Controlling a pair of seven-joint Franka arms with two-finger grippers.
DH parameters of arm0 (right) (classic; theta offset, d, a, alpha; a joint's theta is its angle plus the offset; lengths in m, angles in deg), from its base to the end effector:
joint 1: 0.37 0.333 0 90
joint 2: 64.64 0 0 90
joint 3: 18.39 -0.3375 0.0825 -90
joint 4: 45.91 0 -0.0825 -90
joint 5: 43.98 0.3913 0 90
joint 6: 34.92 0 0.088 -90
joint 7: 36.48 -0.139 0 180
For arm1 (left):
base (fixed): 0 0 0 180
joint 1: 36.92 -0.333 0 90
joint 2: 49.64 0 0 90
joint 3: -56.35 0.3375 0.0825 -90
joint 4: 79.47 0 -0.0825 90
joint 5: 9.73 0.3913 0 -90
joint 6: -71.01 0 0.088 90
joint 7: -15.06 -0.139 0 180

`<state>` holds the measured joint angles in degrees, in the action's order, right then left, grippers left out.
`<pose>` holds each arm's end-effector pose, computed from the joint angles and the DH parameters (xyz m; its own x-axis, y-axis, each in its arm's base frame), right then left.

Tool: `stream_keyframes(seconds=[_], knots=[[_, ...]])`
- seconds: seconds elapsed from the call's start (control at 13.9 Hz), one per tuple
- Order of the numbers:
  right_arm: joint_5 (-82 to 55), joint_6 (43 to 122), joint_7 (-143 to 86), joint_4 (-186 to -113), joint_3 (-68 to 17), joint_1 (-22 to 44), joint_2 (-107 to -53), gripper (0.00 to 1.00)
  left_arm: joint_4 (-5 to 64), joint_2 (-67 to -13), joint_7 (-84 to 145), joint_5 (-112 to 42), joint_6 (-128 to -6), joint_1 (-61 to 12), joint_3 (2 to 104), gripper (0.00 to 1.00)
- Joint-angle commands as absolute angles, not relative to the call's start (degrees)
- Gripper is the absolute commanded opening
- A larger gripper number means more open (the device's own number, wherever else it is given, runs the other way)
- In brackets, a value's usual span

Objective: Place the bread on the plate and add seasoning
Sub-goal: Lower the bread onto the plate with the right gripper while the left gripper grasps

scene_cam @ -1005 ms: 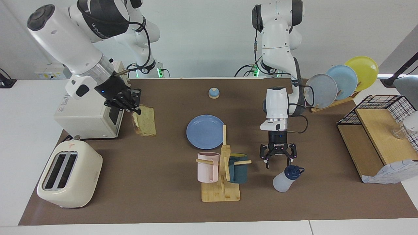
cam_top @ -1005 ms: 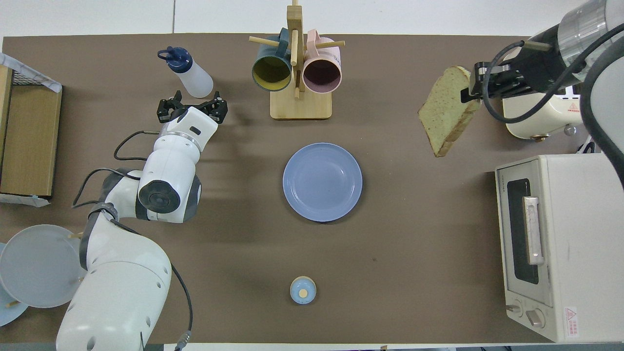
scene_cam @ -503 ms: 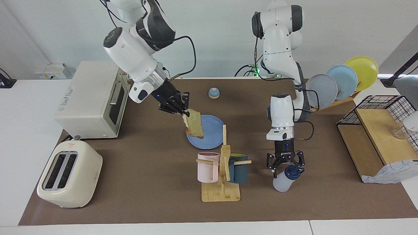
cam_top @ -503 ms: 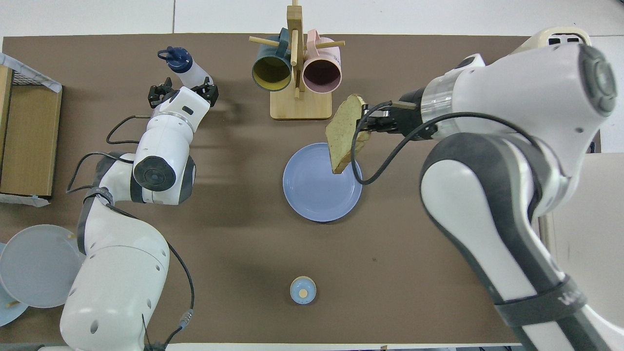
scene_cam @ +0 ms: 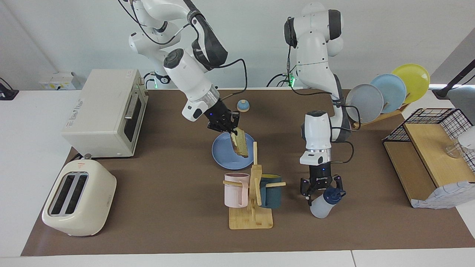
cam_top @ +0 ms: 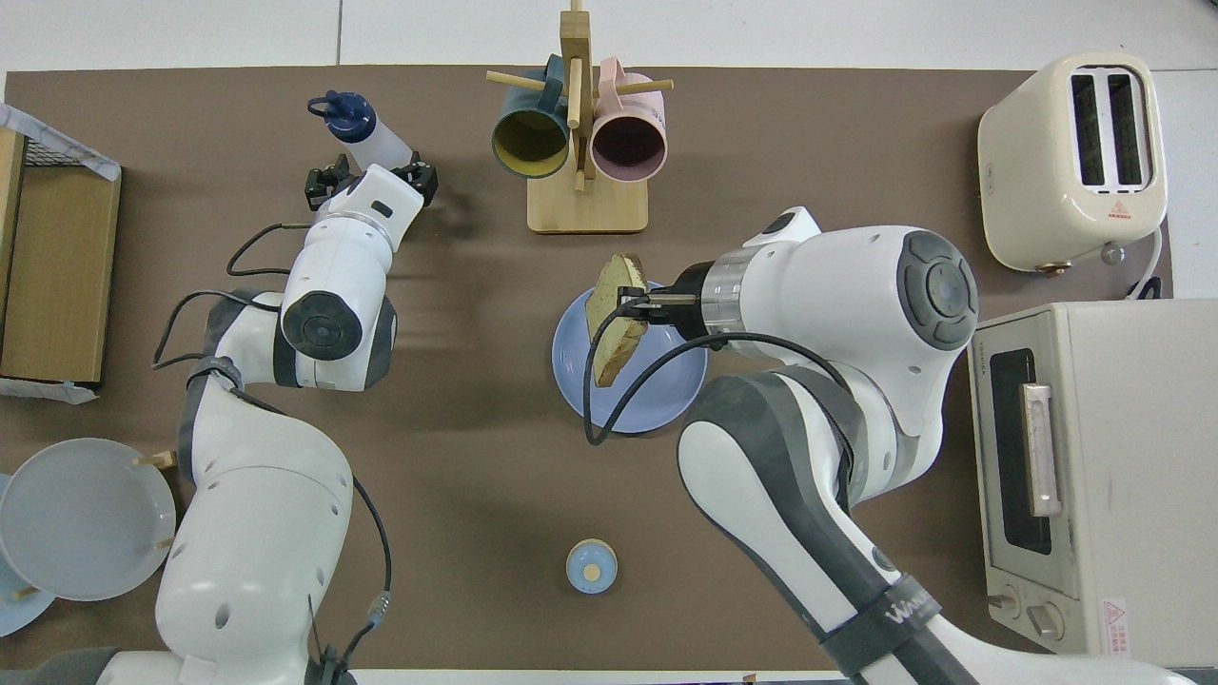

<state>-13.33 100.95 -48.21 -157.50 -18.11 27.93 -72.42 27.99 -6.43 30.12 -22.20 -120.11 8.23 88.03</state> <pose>0.5525 0.3135 0.4320 0.9918 -0.0760 0.1026 -0.0184 -0.8801 -0.4745 0.6942 -0.2010 0.2446 0.6474 -0.0359 0.7613 -0.0056 -0.9991 -0.0423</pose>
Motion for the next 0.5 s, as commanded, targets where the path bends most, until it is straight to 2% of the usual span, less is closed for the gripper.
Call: stream_keyframes(seconds=[0.0, 0.14, 0.43], knots=[[-11.63, 103.75, -46.41, -162.87, -17.95, 27.58, -69.74, 0.0, 21.43, -0.51, 31.85, -25.2, -121.03, 6.59, 87.73, 1.0], [-10.15, 111.12, -44.75, -166.39, -18.13, 28.1, -69.47, 0.0, 21.34, -1.03, 31.5, -25.2, -121.03, 6.23, 87.64, 1.0], [-0.84, 113.61, -37.1, -169.3, -18.21, 28.28, -69.83, 0.0, 21.69, -2.53, 30.88, -25.11, -120.32, 6.32, 87.64, 1.0]])
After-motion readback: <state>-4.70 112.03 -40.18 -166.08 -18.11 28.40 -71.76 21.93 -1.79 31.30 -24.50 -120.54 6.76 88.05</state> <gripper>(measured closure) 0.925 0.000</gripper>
